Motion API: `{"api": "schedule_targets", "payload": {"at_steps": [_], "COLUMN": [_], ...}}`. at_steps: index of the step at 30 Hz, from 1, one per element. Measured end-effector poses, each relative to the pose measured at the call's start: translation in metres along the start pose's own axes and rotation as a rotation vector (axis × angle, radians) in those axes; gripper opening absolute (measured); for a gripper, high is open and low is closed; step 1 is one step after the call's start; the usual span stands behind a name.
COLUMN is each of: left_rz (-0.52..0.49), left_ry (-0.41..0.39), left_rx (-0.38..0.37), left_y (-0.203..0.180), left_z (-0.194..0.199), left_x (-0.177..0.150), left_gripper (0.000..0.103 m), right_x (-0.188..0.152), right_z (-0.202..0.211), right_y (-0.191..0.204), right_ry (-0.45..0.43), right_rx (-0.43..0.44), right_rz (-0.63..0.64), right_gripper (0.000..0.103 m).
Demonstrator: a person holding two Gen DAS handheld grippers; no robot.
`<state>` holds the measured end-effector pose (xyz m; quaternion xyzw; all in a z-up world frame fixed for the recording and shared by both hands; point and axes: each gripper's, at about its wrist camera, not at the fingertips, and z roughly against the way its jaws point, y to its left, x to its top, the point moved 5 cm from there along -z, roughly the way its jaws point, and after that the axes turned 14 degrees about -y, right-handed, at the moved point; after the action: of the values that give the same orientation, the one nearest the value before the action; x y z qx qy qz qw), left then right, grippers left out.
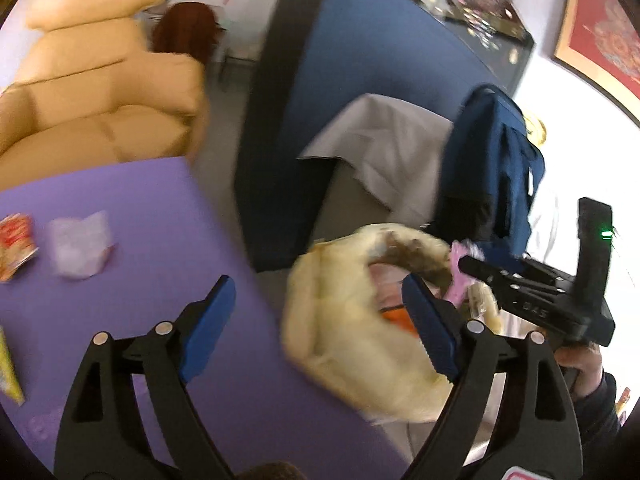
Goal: Collect trash
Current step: 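Carry the orange bag and pink spoon into the trash bag and open both tools, then move both tools back over the table toward the yellow snack wrapper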
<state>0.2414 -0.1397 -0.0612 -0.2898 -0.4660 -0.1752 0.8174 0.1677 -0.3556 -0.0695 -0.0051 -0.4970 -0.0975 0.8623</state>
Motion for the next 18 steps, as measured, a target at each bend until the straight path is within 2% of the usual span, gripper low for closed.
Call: {"api": "schedule_targets", "payload": {"at_steps": [2, 4, 12, 18], "left_rz": [0.016, 0.033, 0.135, 0.151], "left_ry": [-0.005, -0.013, -0.071, -0.113], "left_rx": [0.035, 0.079, 0.194, 0.258], "left_y": [0.018, 0.039, 0.104, 0.137], "left_z": [0.015, 0.030, 0.076, 0.116], "left_x": [-0.003, -0.005, -0.005, 0.002], "left_gripper": [0.082, 0.082, 0.083, 0.083], "right_x": [-0.005, -0.004, 0.012, 0.019], "right_z": [-0.004, -0.004, 0.007, 0.011], "right_y": [0.003, 0.005, 0.024, 0.080], "right_ry": [0.003, -0.010, -0.062, -0.069], "right_rx": [-0.016, -0.029, 0.004, 0.091], "right_rz": [0.016, 0.021, 0.020, 0.148], "right_gripper": [0.050, 0.059, 0.060, 0.060]}}
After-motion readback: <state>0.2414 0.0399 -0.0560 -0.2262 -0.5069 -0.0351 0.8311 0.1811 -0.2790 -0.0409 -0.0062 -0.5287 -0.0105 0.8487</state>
